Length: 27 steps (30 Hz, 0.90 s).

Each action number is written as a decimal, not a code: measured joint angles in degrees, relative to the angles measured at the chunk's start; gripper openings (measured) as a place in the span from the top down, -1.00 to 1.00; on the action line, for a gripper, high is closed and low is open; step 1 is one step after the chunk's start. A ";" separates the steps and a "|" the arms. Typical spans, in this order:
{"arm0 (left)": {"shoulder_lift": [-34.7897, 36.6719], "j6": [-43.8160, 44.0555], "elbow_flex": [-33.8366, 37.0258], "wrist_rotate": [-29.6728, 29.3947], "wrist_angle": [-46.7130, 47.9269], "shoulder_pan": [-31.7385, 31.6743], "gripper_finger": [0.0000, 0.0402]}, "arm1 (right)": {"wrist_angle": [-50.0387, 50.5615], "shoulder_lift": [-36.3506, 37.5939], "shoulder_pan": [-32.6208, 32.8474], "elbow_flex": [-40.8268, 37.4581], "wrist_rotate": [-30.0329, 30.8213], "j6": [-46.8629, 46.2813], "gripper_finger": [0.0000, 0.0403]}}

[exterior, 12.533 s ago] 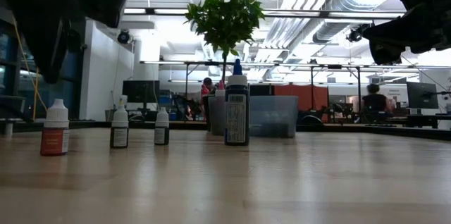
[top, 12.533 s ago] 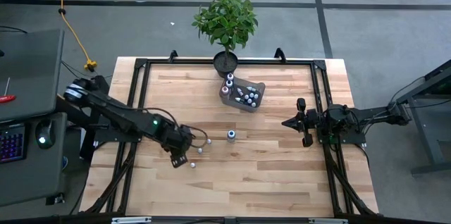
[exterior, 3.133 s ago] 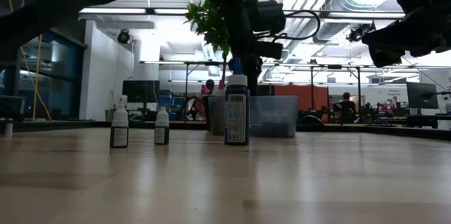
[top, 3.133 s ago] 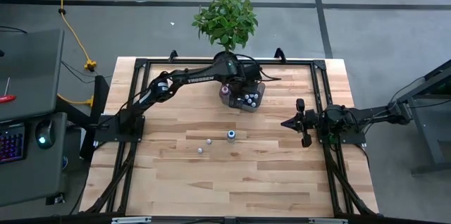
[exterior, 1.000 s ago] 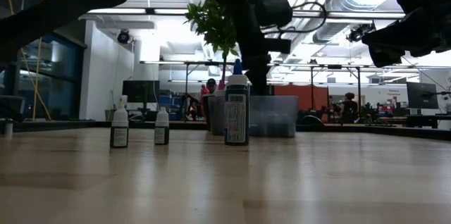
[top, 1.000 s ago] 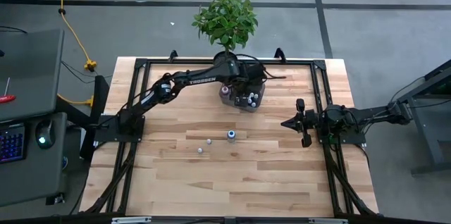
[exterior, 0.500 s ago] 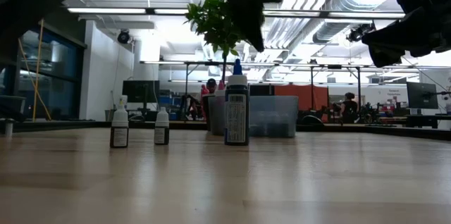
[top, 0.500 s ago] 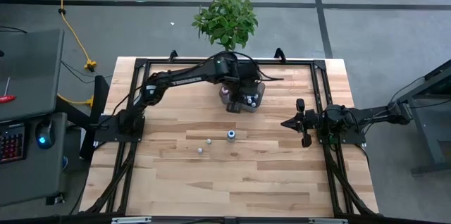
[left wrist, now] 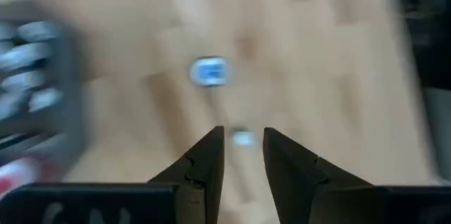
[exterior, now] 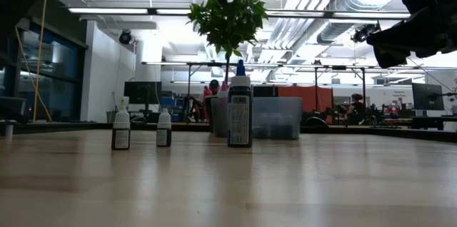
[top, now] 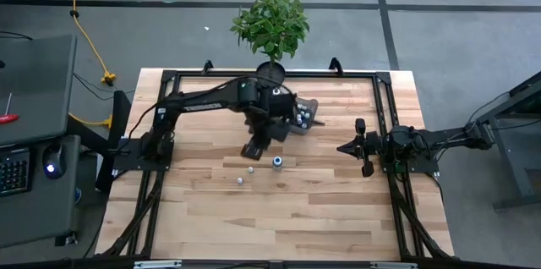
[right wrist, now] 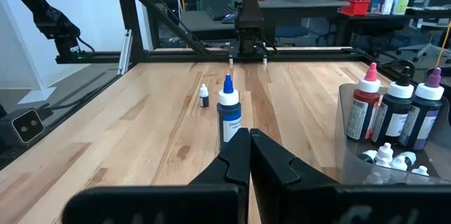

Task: Pick & Place food coloring
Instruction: Put the small black food coloring bottle into the black bin

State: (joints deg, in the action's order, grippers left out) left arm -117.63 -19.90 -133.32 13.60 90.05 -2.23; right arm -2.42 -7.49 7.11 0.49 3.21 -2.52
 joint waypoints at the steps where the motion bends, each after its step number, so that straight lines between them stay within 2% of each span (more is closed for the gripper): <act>1: 0.40 -0.58 0.39 2.50 0.26 0.79 0.52 | 0.00 0.01 -0.02 0.00 0.01 0.02 0.99; 4: 1.69 -1.53 1.96 6.51 -0.25 2.68 0.52 | -0.02 -0.01 0.00 0.00 0.01 0.00 0.99; 8: 5.17 -0.96 8.46 1.24 -0.18 4.31 0.52 | -0.02 0.01 0.00 0.00 0.01 0.02 0.99; 11: 9.96 -0.31 16.15 -0.51 -0.10 5.22 0.52 | -0.02 0.05 0.00 0.00 0.01 0.02 0.99; 15: 17.35 2.03 29.02 -0.55 -6.14 6.50 0.52 | 0.00 0.01 0.00 0.00 0.01 0.02 0.99; 18: 23.54 5.80 39.54 -0.55 -14.38 7.43 0.52 | -0.01 0.01 -0.01 0.00 0.01 0.02 0.99; 22: 30.36 14.94 52.48 -2.01 -24.27 9.08 0.52 | 0.00 0.00 -0.01 0.00 0.00 0.02 0.99; 27: 35.28 29.08 63.67 -5.19 -29.29 11.45 0.52 | 0.00 0.01 0.00 0.00 0.01 0.02 0.99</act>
State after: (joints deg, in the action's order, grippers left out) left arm -82.35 9.18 -69.65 8.41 60.76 9.23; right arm -2.42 -7.49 7.11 0.49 3.22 -2.50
